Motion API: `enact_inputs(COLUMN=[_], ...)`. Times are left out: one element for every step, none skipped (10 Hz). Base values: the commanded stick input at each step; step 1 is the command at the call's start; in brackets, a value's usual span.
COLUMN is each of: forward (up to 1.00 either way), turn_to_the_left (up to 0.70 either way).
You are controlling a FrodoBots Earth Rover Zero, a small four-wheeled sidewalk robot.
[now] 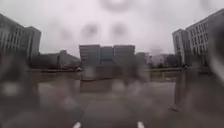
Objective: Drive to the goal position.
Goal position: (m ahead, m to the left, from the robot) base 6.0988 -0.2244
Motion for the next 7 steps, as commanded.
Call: enact_inputs(forward=[0.7,0.7,0.7,0.7,0.7,0.7,0.7], turn_to_the_left=[0.0,0.0,0.0,0.0,0.0,0.0,0.0])
